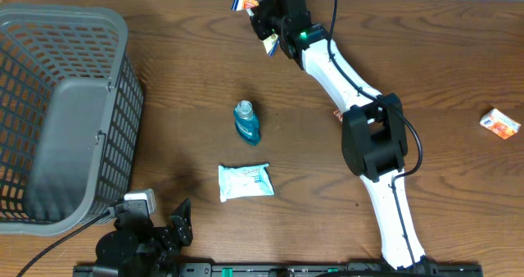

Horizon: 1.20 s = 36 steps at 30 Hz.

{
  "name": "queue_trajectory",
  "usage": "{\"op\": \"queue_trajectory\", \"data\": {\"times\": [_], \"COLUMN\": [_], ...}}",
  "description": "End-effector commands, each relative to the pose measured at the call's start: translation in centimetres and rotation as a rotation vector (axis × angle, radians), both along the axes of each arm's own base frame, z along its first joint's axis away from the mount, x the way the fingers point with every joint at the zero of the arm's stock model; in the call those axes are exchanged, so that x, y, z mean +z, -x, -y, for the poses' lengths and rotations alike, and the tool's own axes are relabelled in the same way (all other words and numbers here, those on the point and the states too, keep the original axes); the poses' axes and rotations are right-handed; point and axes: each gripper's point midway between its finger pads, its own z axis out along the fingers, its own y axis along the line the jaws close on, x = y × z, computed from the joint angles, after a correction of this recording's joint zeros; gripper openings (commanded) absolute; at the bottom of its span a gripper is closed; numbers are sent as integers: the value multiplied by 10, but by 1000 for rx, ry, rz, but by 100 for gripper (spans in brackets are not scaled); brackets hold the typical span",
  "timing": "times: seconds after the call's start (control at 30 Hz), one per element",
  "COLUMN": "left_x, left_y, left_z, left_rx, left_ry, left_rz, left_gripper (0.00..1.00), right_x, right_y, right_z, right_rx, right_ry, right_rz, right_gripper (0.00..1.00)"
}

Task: Scan the item barcode
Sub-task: 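Hold the snack bag against the scanner with the right gripper, then move the snack bag to the table's right edge and release it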

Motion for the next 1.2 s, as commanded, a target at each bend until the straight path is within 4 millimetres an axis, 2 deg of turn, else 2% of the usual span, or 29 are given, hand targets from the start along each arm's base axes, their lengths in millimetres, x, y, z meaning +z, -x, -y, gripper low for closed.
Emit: {"op": "queue_trajectory", "data": {"times": [0.0,0.17,0.23,0.3,0.43,0.6,0.7,0.77,0.87,0.97,1.03,1.1,1.17], "left_x": [0,0,0,0,0,0,0,0,0,0,0,0,0], "left_y": [0,0,0,0,0,0,0,0,0,0,0,0,0], "left_z": [0,0,0,0,0,0,0,0,0,0,0,0,0], "left_rx": [-6,-6,-6,-6,-7,-6,-6,-6,-6,-6,-6,-6,-6], "left_ry": [-7,-7,-7,-7,-7,-7,-7,-7,-7,-7,-7,-7,-7], "left_rz": [2,2,2,2,2,2,2,2,2,2,2,2,3], "left_gripper": [86,86,86,86,86,86,86,86,86,86,86,86,86], "right_x": [24,24,31,43,79,121,128,122,100,64,35,8,-10], "right_y": [-6,-4,0,0,7,38,57,69,85,105,127,151,166], "right_z": [-1,0,2,14,61,146,193,227,276,324,355,379,396], "right_rx": [-4,-7,-9,-74,-241,-458,-558,-615,-683,-763,-831,-887,-928], "right_ry": [-16,-14,-9,-7,55,202,265,295,347,389,403,415,416], "right_rz": [58,38,30,15,1,-62,-127,-201,-327,-485,-613,-728,-796], "right_gripper": [1,1,1,1,1,1,1,1,1,1,1,1,1]}}
